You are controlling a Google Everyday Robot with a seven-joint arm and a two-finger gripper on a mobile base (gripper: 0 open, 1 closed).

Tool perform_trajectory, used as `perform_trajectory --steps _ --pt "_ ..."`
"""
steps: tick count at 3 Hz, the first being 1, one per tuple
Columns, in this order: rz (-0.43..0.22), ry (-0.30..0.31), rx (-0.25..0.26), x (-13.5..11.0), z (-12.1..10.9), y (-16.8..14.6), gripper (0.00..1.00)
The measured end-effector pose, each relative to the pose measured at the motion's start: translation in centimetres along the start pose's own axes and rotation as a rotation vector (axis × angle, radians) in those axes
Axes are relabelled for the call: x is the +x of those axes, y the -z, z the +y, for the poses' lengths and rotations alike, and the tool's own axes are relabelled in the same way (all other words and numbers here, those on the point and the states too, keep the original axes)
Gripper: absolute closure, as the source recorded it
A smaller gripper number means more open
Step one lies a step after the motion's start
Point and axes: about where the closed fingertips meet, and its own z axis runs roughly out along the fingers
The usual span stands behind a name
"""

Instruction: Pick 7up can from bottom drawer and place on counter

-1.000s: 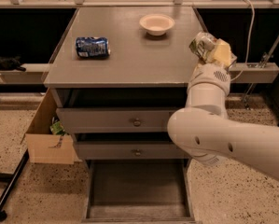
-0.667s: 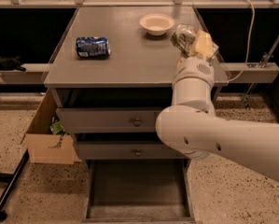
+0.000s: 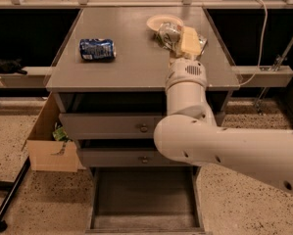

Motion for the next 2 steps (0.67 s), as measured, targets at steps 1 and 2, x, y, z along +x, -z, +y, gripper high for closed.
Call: perform_trajectory --steps 1,2 --pt "0.024 0.024 -0.014 0.7 0.3 0.5 1.0" --pt "0.026 0.082 0.011 -0.1 0.1 -2.0 1.0"
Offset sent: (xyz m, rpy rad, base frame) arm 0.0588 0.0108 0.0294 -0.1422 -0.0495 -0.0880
